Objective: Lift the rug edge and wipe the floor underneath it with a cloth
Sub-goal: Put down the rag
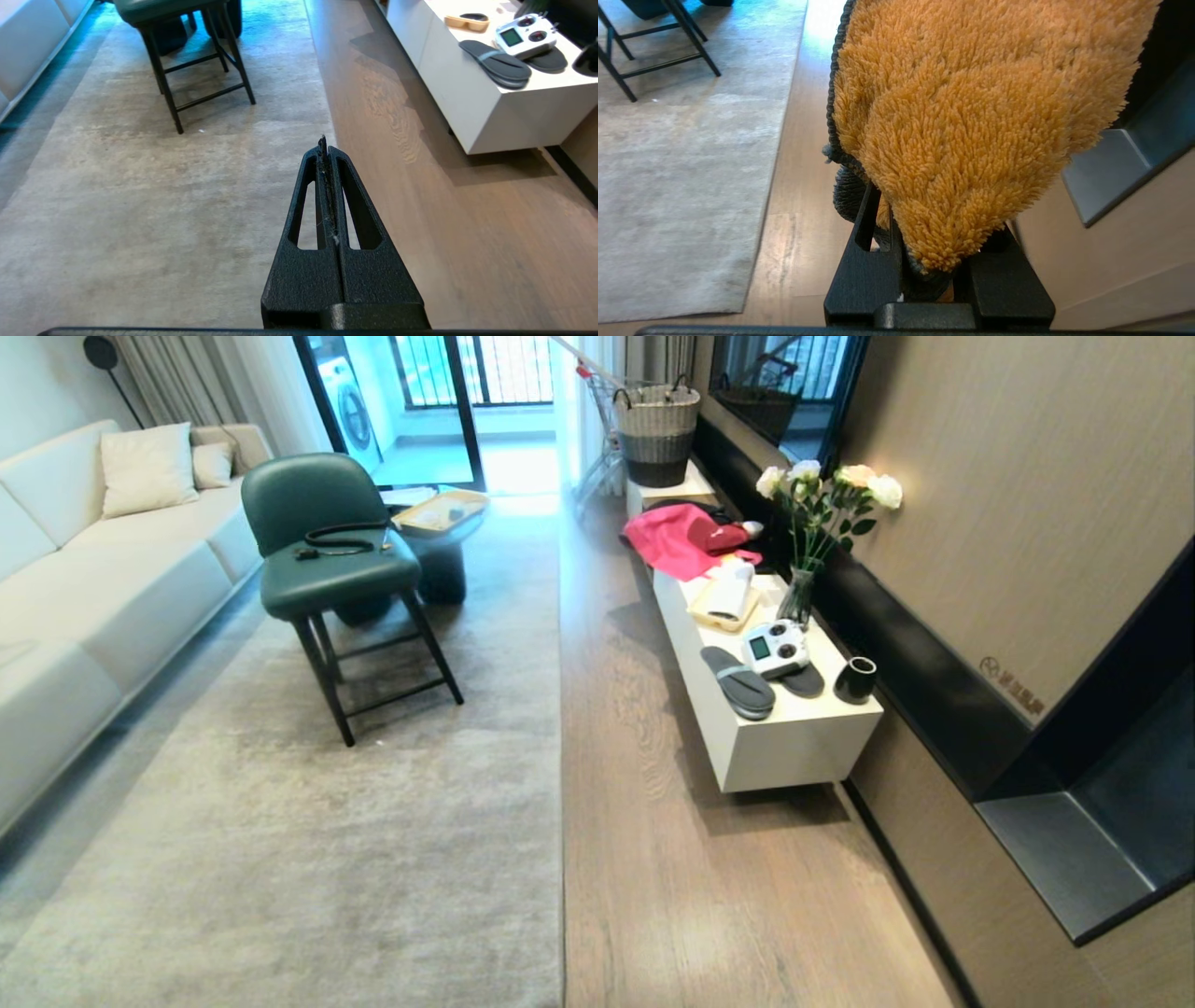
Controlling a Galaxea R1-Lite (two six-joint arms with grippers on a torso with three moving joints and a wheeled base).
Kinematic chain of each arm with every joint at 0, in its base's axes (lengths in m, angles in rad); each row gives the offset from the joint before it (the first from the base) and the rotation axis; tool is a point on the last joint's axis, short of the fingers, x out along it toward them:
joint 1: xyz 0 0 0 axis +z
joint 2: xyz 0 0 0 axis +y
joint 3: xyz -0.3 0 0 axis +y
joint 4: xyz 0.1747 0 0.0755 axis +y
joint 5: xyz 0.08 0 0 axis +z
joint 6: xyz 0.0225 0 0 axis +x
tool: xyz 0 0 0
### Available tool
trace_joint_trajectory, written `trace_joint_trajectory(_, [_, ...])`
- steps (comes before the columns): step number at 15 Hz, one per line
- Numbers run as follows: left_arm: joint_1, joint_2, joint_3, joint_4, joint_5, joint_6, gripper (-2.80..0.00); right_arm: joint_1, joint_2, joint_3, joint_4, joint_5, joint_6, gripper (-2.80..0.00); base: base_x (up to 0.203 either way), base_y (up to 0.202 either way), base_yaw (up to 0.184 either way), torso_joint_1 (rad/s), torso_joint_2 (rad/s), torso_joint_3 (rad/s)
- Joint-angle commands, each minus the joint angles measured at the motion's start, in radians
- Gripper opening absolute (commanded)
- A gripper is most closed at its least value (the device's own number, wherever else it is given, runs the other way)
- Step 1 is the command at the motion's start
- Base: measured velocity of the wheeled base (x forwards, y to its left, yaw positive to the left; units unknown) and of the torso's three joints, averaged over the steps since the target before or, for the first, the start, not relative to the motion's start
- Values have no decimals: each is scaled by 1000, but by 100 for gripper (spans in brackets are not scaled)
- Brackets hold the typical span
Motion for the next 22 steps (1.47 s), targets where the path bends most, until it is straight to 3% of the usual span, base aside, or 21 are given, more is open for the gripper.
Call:
trace_joint_trajectory(1, [0,0,0,0,0,-1,-280,0,1,0,1,1,-1,-280,0,-197,0,2,-2,2])
trace_joint_trajectory(6, [0,0,0,0,0,-1,-280,0,1,0,1,1,-1,-280,0,-166,0,3,2,2])
trace_joint_trajectory(22, [0,0,-1,0,0,-1,-280,0,1,0,1,1,2,-280,0,0,0,0,0,0])
